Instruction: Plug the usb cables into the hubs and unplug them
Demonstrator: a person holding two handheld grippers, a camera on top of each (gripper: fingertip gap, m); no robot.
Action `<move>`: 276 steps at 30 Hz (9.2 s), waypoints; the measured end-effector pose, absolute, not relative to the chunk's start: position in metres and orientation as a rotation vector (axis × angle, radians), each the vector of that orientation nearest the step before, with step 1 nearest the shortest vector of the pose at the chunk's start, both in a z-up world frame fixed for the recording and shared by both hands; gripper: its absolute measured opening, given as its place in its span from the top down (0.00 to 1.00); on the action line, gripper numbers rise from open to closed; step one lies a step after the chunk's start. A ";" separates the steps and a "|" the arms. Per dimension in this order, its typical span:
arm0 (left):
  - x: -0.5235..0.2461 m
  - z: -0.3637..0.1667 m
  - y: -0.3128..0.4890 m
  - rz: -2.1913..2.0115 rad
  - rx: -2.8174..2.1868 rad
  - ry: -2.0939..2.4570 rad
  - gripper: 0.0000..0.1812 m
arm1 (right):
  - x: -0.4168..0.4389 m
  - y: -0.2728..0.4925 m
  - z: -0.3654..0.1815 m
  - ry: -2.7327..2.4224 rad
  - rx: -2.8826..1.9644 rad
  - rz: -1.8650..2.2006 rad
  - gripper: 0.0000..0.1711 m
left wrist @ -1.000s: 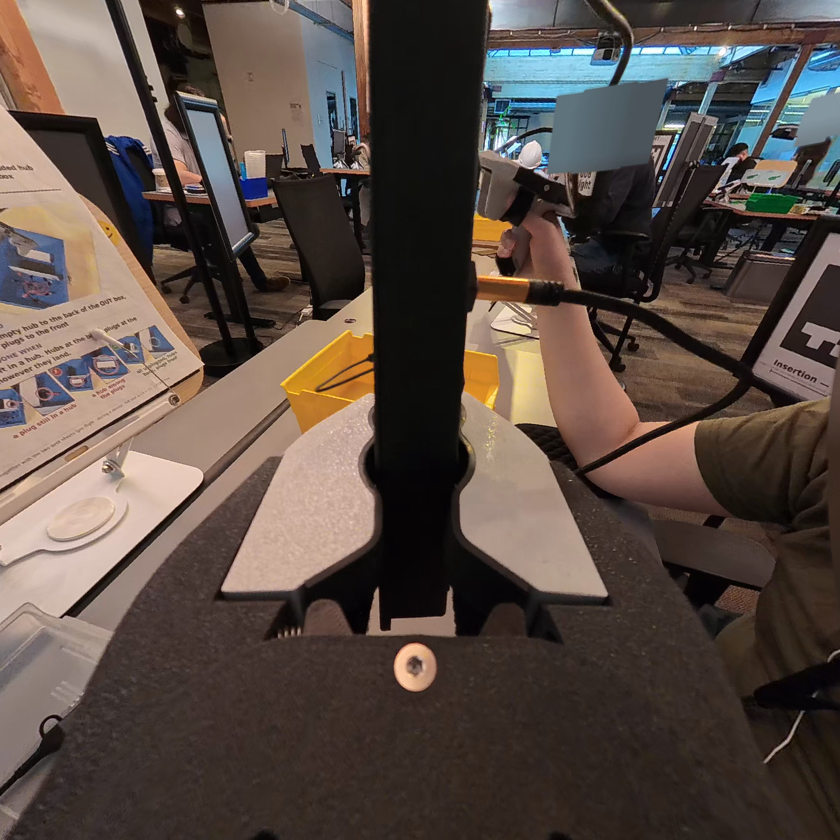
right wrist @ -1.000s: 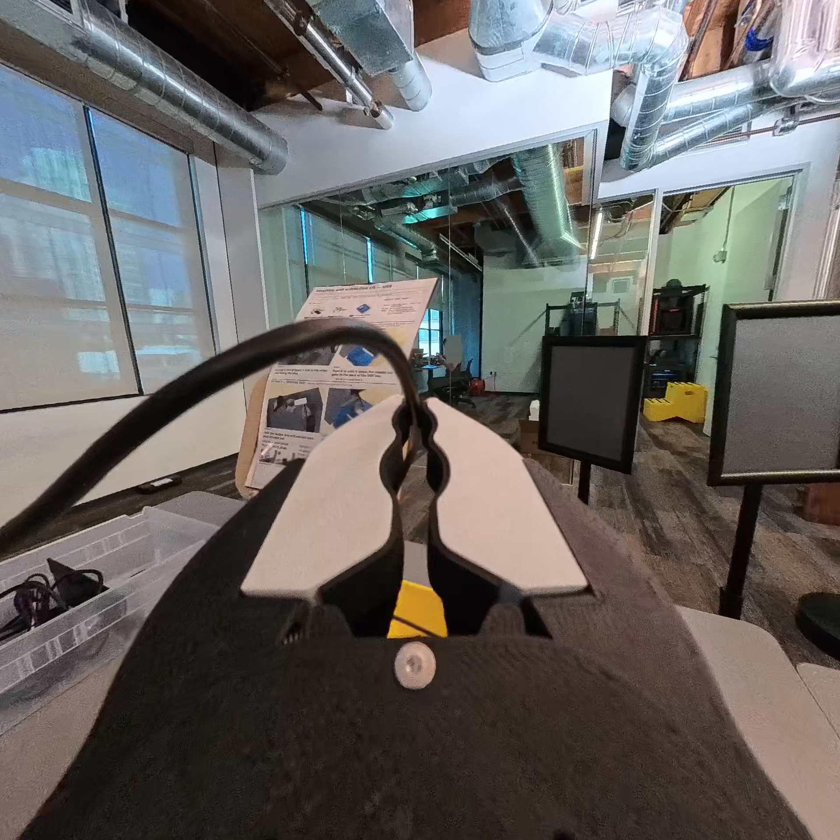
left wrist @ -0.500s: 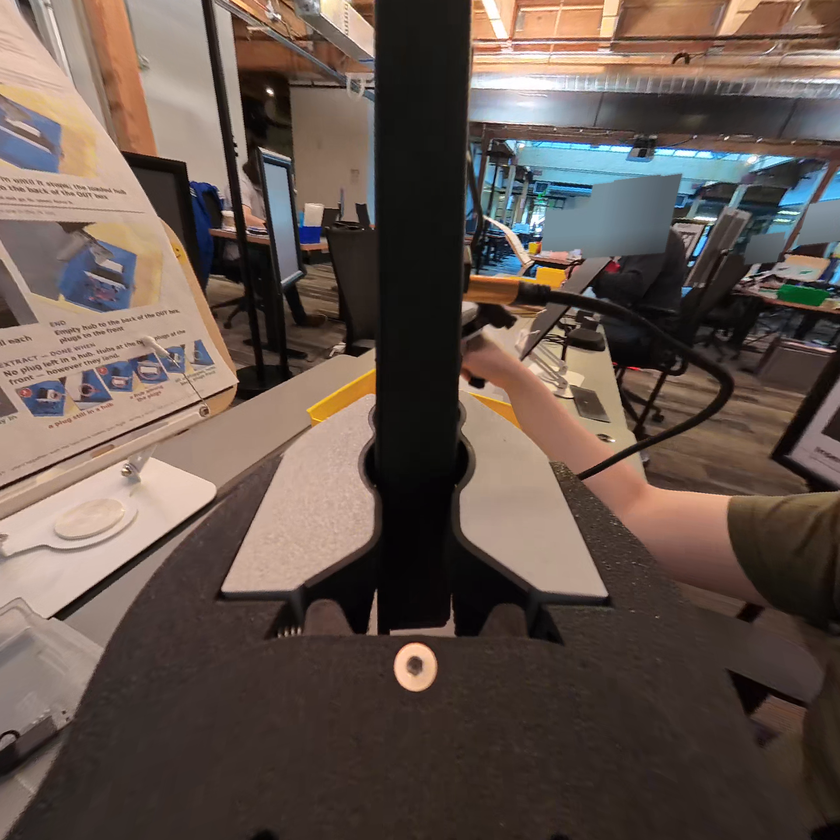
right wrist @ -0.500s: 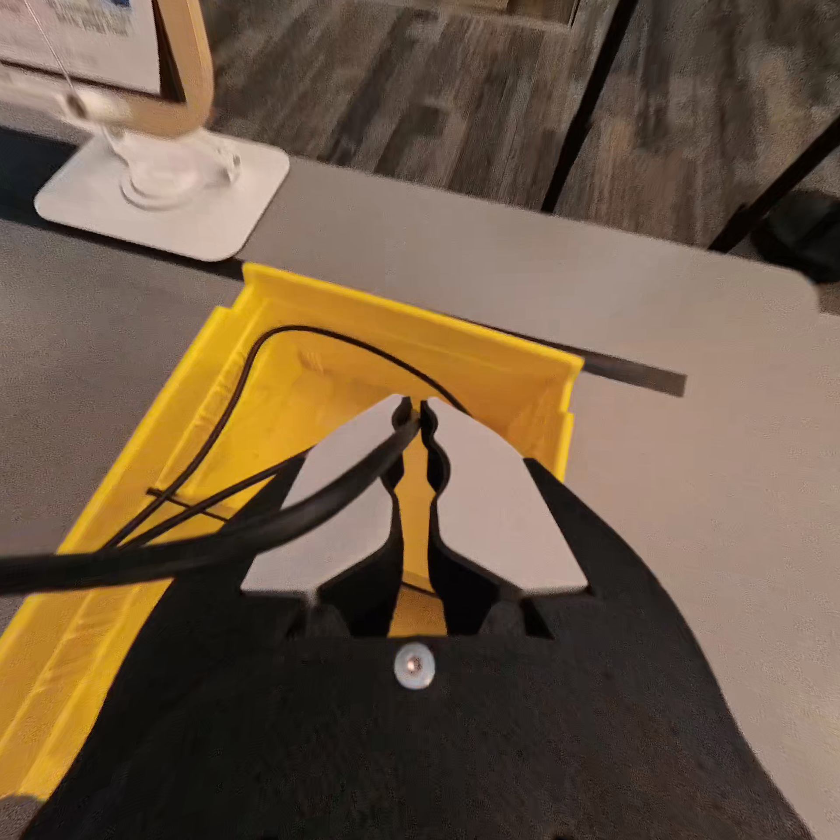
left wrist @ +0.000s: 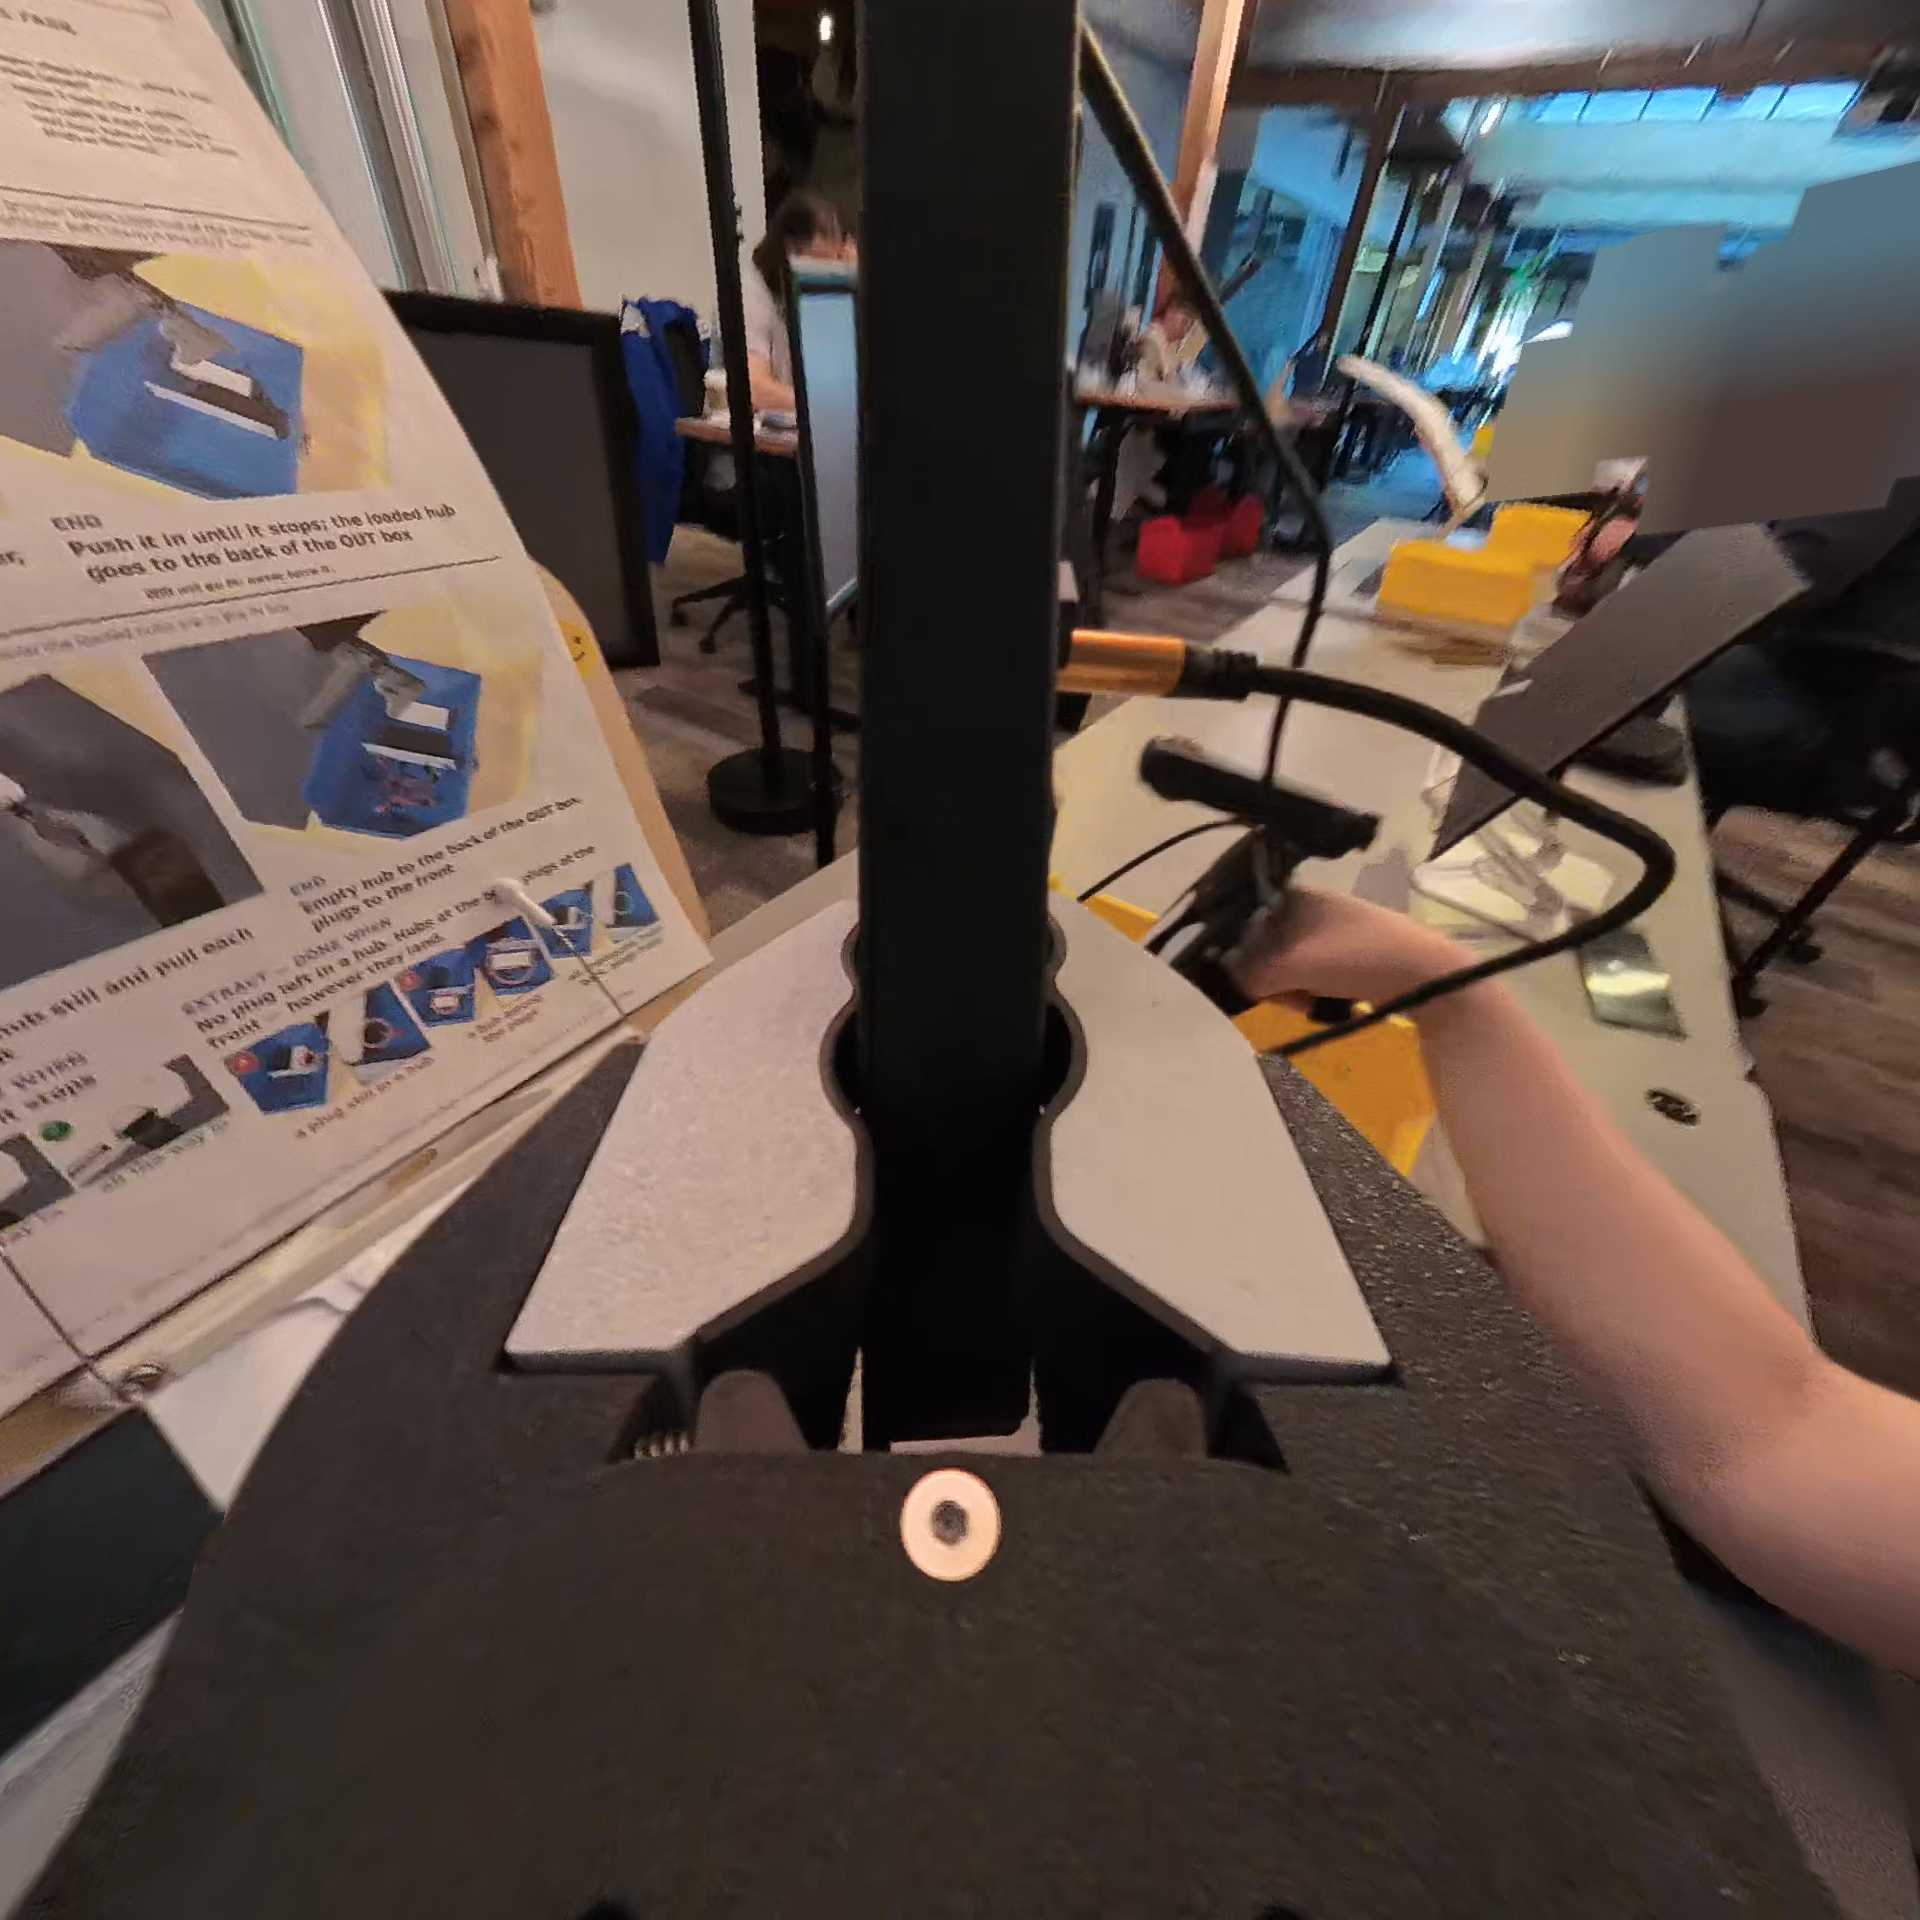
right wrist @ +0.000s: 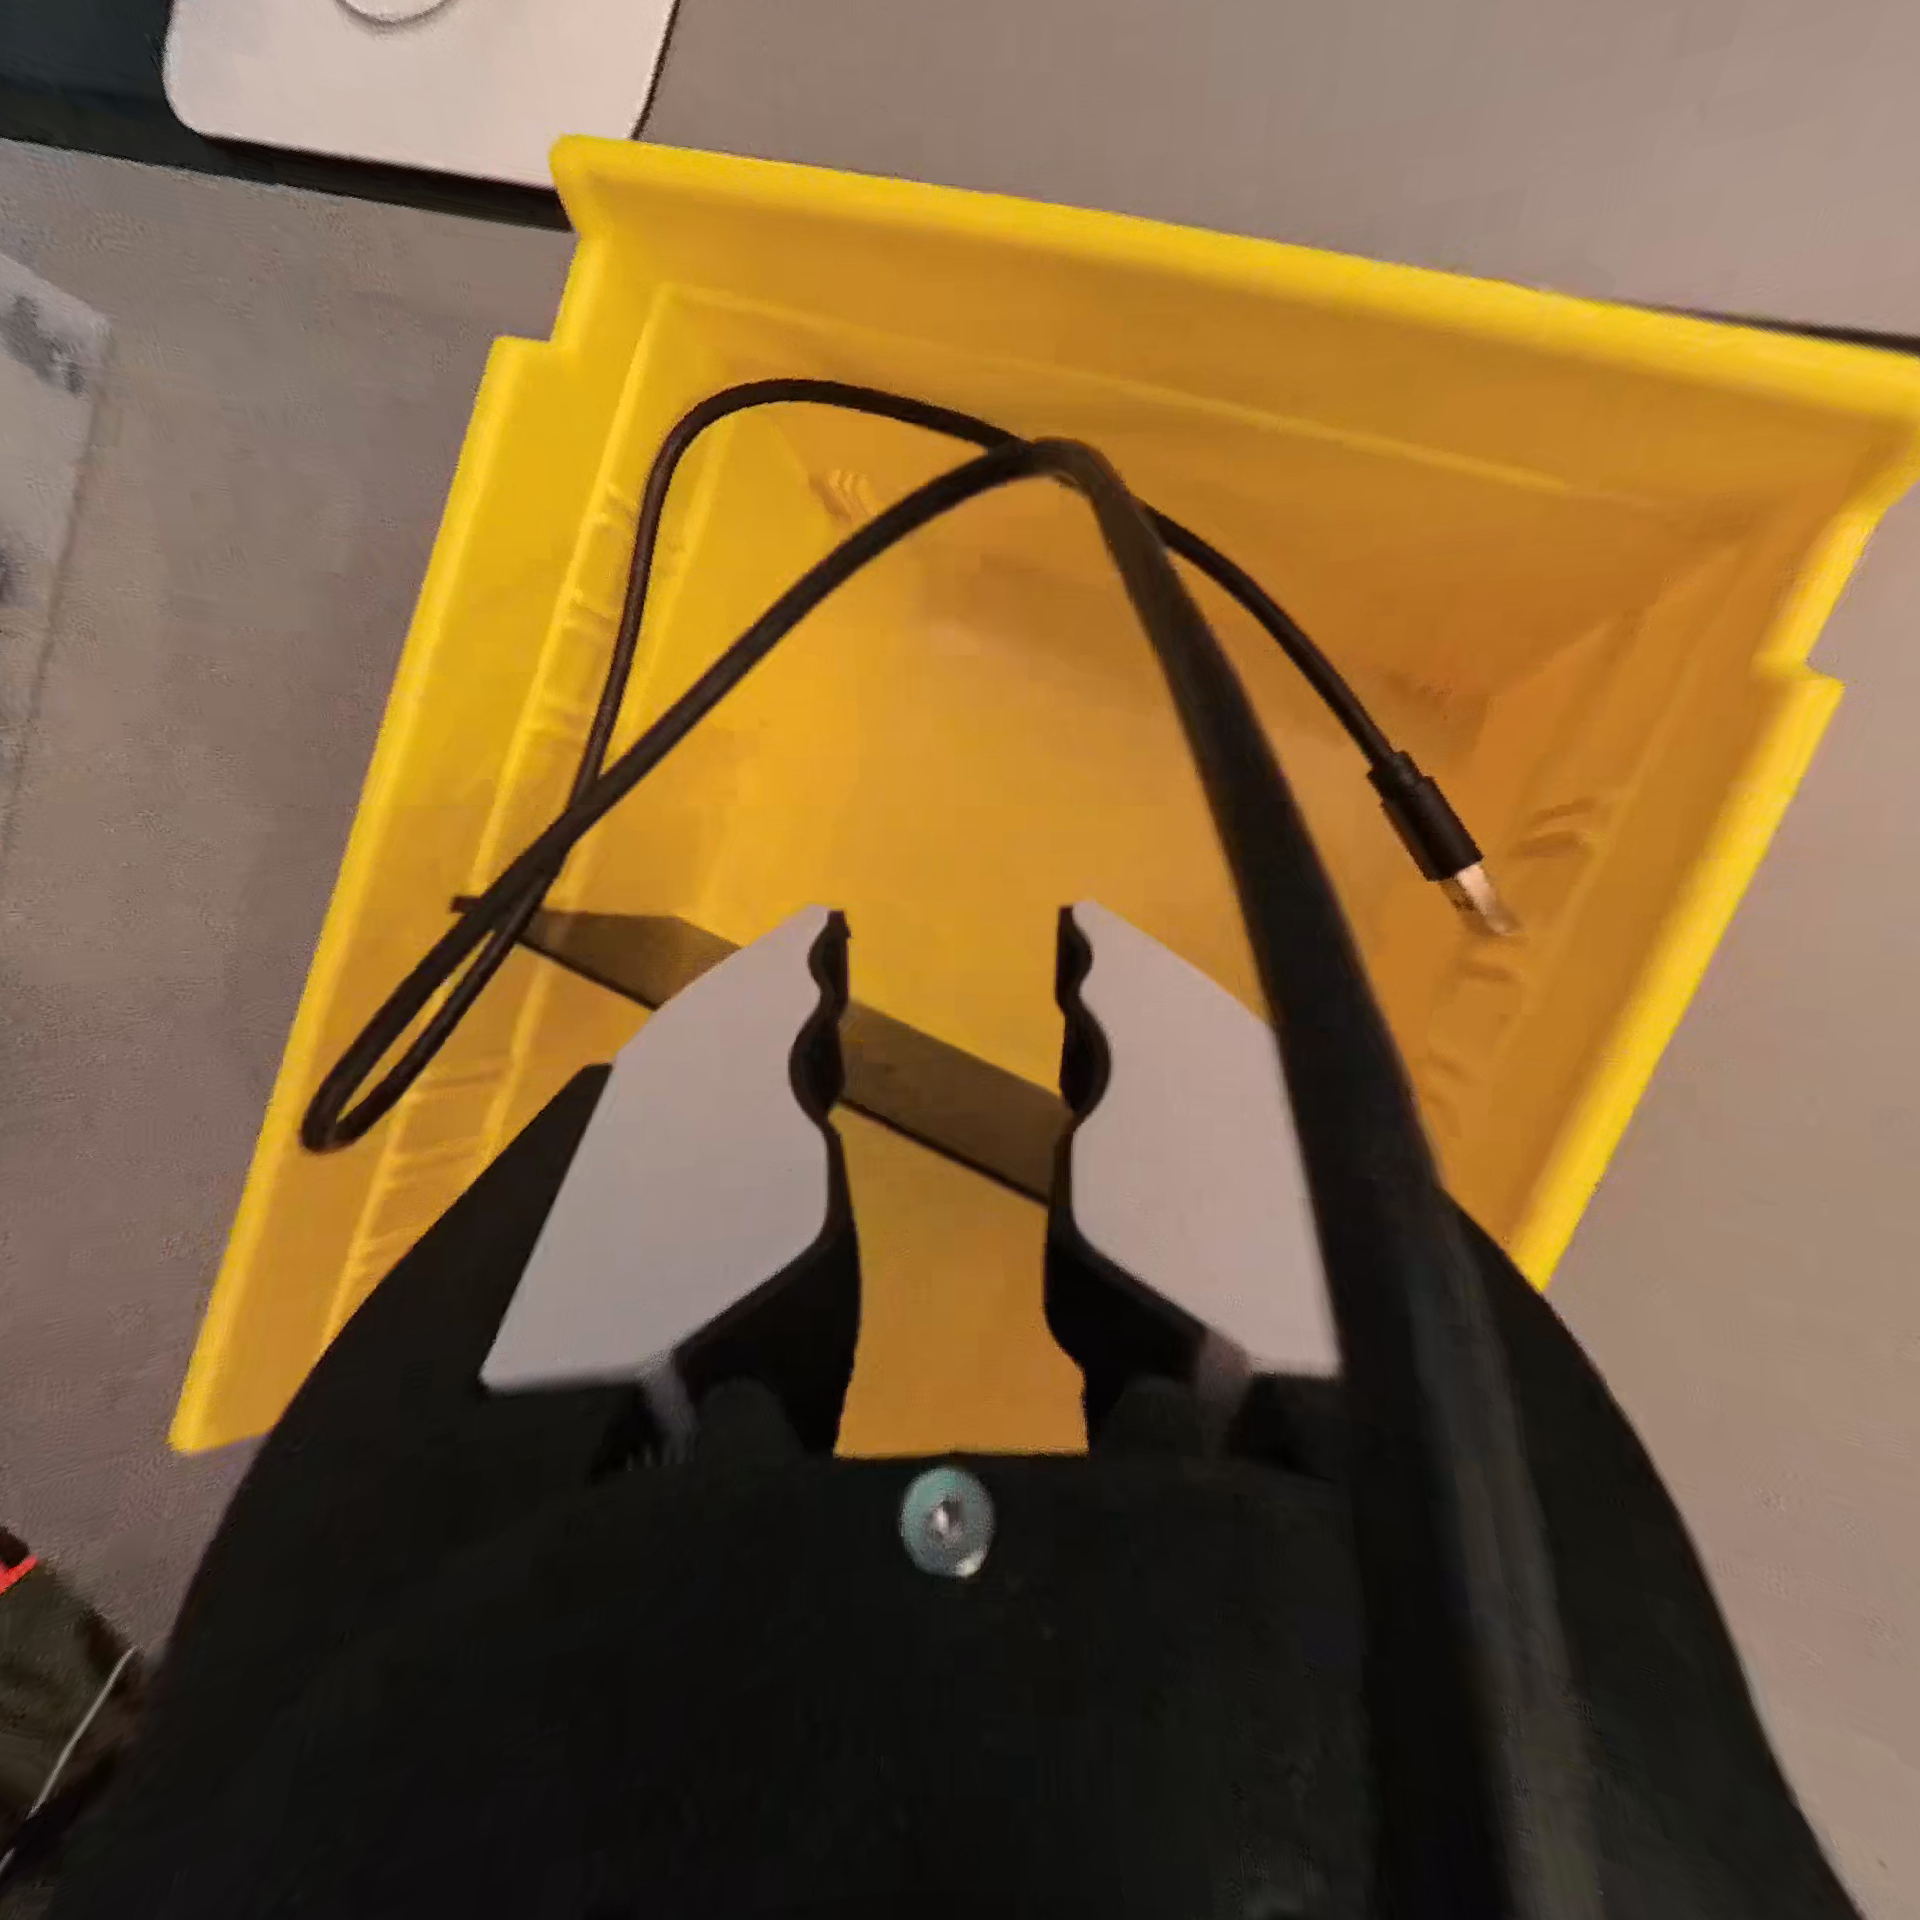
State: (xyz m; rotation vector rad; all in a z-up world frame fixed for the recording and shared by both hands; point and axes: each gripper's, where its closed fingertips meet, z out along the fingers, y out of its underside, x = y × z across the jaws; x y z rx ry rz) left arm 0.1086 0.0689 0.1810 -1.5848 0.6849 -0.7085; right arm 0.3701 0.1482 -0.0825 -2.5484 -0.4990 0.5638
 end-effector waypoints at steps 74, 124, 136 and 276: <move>0.273 0.001 0.169 -0.080 -1.932 1.501 0.85 | 0.538 0.130 0.010 0.075 -1.848 0.751 0.76; 0.270 0.007 0.177 0.170 -1.961 1.450 0.85 | 0.386 0.119 -0.088 -0.529 -2.658 0.774 0.90; 0.274 -0.030 0.177 0.198 -2.068 1.600 0.85 | 0.417 0.104 -0.018 -0.432 -2.360 0.837 0.92; -0.122 -0.037 -0.046 -0.039 -2.083 0.486 0.97 | 0.404 0.061 0.142 -0.692 -1.359 0.278 0.76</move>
